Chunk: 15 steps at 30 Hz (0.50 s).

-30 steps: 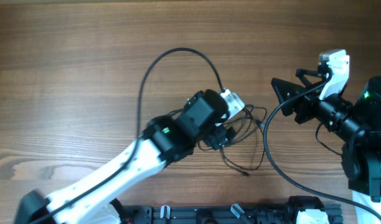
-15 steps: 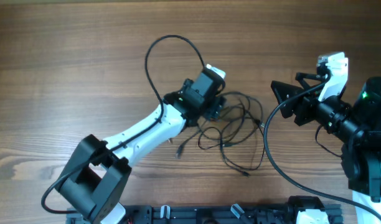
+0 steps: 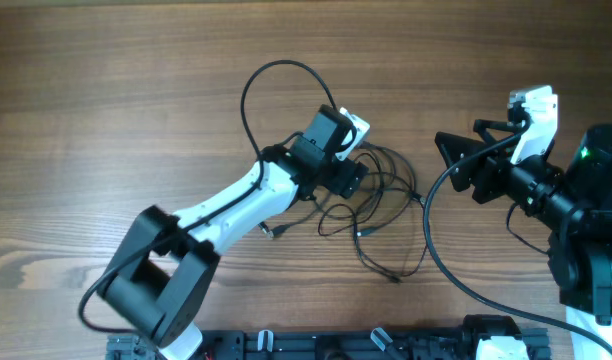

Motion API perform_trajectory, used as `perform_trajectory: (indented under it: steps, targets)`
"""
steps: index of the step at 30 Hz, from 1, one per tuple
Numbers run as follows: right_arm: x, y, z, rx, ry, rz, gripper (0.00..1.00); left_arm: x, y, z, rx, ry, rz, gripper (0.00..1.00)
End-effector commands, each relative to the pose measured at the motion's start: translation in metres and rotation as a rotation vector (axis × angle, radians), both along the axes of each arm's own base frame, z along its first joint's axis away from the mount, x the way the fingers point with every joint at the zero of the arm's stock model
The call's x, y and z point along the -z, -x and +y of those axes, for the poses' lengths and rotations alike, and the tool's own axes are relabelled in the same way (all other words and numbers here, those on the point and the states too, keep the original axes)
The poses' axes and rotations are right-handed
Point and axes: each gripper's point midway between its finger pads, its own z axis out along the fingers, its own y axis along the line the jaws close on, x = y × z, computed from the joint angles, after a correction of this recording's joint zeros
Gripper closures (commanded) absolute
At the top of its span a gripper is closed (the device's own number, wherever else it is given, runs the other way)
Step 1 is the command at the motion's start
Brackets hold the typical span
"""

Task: Untangle cables

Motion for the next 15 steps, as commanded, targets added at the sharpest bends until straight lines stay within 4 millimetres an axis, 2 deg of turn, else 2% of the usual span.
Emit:
perform_trajectory:
  steps: [1,4,6,7,8,9,10,13,15]
  targets:
    - [0.004,0.000,-0.003,0.021,-0.001,0.016,0.29,0.019,-0.005,0.012,-0.205,0.002,0.074,0.16]
    - [0.005,-0.001,-0.006,0.037,0.009,0.018,0.29,0.018,0.001,0.010,-0.247,0.040,0.127,0.19]
    - [0.007,-0.001,-0.008,0.046,0.014,0.026,0.29,0.019,0.014,0.002,-0.206,0.070,0.188,0.21]
    - [0.007,-0.001,-0.008,0.046,0.014,0.028,0.29,0.021,0.021,0.001,-0.209,0.078,0.227,0.37]
    - [0.008,-0.001,-0.008,0.046,0.014,0.029,0.29,0.021,0.022,0.005,-0.269,0.077,0.250,0.37]
    - [0.008,0.000,-0.008,0.046,0.014,0.030,0.29,0.018,0.022,0.008,-0.314,0.088,0.261,0.30]
    - [0.008,0.000,-0.008,0.046,0.014,0.030,0.29,0.011,0.022,0.008,-0.350,0.114,0.273,0.29]
    - [0.008,0.000,-0.008,0.046,0.014,0.030,0.29,-0.004,0.041,-0.018,-0.291,0.232,0.373,0.38]
    - [0.008,0.000,-0.008,0.047,0.014,0.030,0.29,-0.011,0.068,-0.042,-0.186,0.296,0.475,0.46]
